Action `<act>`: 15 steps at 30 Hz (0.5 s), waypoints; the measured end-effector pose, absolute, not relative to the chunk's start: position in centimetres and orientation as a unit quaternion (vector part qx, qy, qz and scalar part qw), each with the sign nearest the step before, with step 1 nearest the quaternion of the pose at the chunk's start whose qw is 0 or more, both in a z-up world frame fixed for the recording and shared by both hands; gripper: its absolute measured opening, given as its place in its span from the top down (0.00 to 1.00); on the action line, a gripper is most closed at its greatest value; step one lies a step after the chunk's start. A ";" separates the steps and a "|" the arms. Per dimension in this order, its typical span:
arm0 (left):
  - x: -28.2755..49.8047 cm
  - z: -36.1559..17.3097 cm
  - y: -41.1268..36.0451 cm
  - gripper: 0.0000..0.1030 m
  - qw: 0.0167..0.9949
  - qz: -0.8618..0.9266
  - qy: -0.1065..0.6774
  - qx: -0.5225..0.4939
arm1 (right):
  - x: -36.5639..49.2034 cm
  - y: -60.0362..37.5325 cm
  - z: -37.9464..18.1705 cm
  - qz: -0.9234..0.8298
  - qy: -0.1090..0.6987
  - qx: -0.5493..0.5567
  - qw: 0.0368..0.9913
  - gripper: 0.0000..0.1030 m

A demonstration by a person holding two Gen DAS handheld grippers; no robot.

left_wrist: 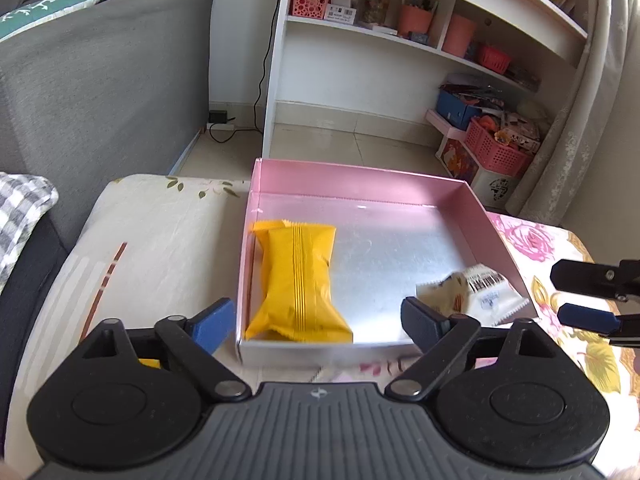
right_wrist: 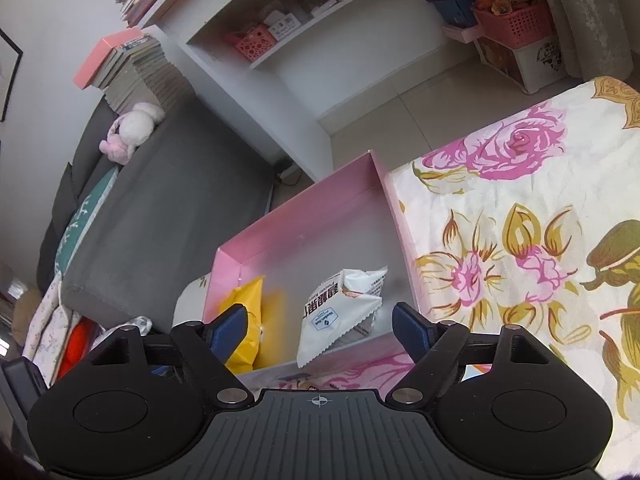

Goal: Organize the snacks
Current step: 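Lower both held snacks into the pink box and open both grippers, then withdraw both grippers from the box back over the snack pile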

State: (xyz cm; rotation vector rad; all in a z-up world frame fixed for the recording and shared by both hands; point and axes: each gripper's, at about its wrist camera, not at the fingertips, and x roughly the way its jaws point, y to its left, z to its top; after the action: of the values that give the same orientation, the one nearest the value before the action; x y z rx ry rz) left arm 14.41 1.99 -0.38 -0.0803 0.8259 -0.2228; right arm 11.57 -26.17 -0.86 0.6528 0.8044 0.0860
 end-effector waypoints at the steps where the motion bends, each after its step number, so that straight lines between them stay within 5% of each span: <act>1: 14.0 -0.3 2.1 0.07 0.909 -0.110 0.400 -0.039 | 11.1 -26.0 -0.5 0.043 0.384 0.307 0.870 0.16; 15: 8.1 -1.4 2.8 0.00 0.907 -0.162 0.389 0.003 | 4.1 -23.3 1.3 0.072 0.373 0.209 0.901 0.06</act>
State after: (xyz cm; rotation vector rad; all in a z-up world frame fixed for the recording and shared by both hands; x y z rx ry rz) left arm 8.14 2.76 -1.40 0.0068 0.8025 -0.3351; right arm 4.08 -23.26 1.28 0.4313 0.7712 0.1495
